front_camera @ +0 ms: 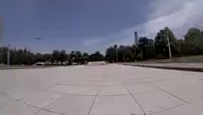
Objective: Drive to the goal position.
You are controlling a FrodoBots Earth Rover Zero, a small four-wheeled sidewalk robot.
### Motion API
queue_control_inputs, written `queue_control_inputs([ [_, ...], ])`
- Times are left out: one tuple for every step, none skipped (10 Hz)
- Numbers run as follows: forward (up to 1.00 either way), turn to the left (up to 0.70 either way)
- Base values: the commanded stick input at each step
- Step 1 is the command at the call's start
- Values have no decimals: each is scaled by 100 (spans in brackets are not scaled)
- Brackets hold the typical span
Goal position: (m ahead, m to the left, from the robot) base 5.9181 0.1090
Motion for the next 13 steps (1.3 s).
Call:
queue_control_inputs([
  [45, 3],
  [45, 3],
  [45, 3],
  [45, 3],
  [45, 3],
  [45, 3],
  [45, 3],
  [45, 3],
  [45, 3],
  [45, 3],
  [45, 3],
  [45, 3],
  [45, 3],
])
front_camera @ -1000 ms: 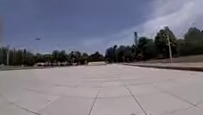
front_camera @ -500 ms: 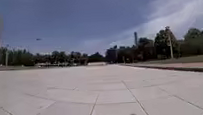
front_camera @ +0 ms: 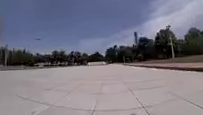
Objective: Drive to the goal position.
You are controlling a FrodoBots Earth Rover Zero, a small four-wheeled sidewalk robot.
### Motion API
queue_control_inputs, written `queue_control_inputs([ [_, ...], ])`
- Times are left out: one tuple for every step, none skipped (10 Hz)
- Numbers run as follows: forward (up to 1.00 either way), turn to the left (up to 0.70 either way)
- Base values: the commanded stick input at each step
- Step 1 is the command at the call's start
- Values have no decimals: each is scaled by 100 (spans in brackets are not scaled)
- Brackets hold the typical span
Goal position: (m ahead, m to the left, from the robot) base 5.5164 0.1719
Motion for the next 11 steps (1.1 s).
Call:
queue_control_inputs([
  [45, 3],
  [45, 3],
  [45, 3],
  [45, 3],
  [45, 3],
  [45, 3],
  [45, 3],
  [45, 3],
  [45, 3],
  [45, 3],
  [45, 3],
])
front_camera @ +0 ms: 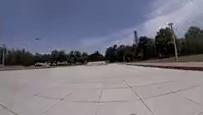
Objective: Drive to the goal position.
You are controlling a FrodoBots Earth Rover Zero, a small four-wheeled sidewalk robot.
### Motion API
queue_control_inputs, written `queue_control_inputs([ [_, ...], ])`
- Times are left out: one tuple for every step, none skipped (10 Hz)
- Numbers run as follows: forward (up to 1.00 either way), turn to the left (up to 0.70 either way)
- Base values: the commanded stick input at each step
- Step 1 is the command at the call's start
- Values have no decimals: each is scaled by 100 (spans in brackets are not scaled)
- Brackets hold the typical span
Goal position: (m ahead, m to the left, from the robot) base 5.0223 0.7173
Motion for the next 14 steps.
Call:
queue_control_inputs([
  [45, 3],
  [45, 3],
  [45, 3],
  [45, 3],
  [45, 3],
  [45, 3],
  [45, 3],
  [45, 3],
  [45, 3],
  [45, 3],
  [45, 3],
  [45, 3],
  [45, 3],
  [45, 3],
])
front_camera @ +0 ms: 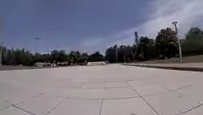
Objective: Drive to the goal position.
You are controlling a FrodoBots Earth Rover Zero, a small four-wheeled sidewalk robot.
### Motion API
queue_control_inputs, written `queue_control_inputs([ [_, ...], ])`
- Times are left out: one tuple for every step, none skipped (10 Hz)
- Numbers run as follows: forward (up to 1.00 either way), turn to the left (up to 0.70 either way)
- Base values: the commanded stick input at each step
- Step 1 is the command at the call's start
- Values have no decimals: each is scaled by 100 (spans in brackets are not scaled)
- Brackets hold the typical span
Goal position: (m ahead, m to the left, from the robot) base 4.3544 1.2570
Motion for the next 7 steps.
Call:
queue_control_inputs([
  [45, 3],
  [45, 3],
  [45, 3],
  [45, 3],
  [45, 3],
  [45, 3],
  [45, 3],
])
